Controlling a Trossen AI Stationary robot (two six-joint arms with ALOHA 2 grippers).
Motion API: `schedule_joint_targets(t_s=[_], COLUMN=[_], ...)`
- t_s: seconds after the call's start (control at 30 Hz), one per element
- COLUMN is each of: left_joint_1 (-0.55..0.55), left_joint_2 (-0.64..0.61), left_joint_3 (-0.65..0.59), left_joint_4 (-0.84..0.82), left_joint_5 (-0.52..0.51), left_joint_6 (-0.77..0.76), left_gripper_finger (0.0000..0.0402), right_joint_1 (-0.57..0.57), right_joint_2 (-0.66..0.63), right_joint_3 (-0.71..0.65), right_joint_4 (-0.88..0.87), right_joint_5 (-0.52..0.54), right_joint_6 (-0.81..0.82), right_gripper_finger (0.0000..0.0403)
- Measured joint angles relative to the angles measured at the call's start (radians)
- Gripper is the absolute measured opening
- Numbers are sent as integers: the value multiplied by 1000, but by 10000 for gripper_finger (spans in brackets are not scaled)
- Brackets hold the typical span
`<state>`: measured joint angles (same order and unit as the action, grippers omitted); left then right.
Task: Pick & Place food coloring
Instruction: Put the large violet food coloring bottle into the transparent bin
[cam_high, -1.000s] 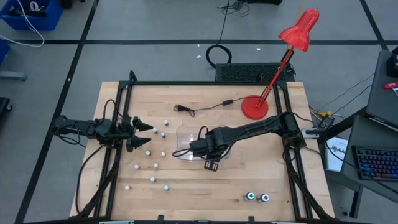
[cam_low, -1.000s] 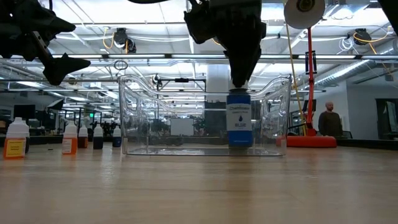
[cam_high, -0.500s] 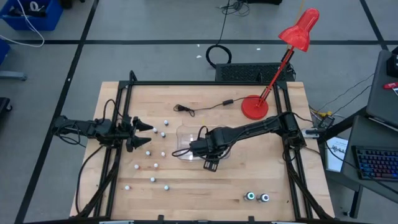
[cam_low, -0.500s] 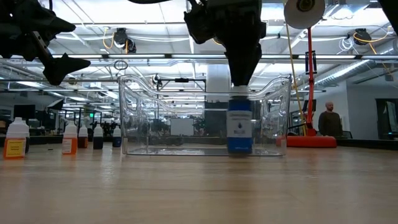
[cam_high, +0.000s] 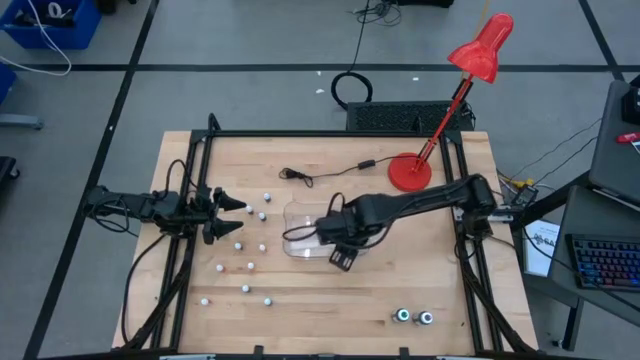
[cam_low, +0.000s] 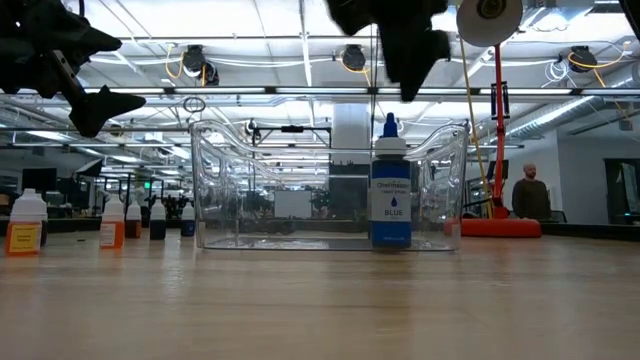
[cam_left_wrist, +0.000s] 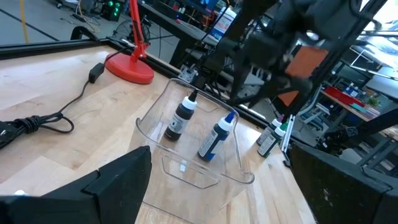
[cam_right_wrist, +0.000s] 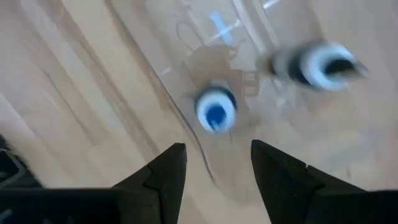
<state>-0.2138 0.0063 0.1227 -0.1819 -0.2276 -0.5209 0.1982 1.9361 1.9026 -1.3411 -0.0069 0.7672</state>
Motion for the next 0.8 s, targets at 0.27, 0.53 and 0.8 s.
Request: schedule_joint_targets(t_s=[0.27, 0.53, 0.8], left_joint_1=[0, 0, 0], left_joint_2=[0, 0, 0], left_joint_3=[0, 0, 0], left_joint_4=[-1, -1, -1], left_joint_5=[0, 0, 0], left_joint_6=[0, 0, 0], left_gripper_finger=[379, 379, 379], right_joint_1=[175, 413, 588], right_joint_2=[-70, -74, -74], right_joint_3=[0, 0, -51], right_joint_4=[-197, -227, -218], right_joint_5=[-151, -232, -175], right_joint_6=[440, 833, 1092], right_gripper_finger=[169, 169, 169])
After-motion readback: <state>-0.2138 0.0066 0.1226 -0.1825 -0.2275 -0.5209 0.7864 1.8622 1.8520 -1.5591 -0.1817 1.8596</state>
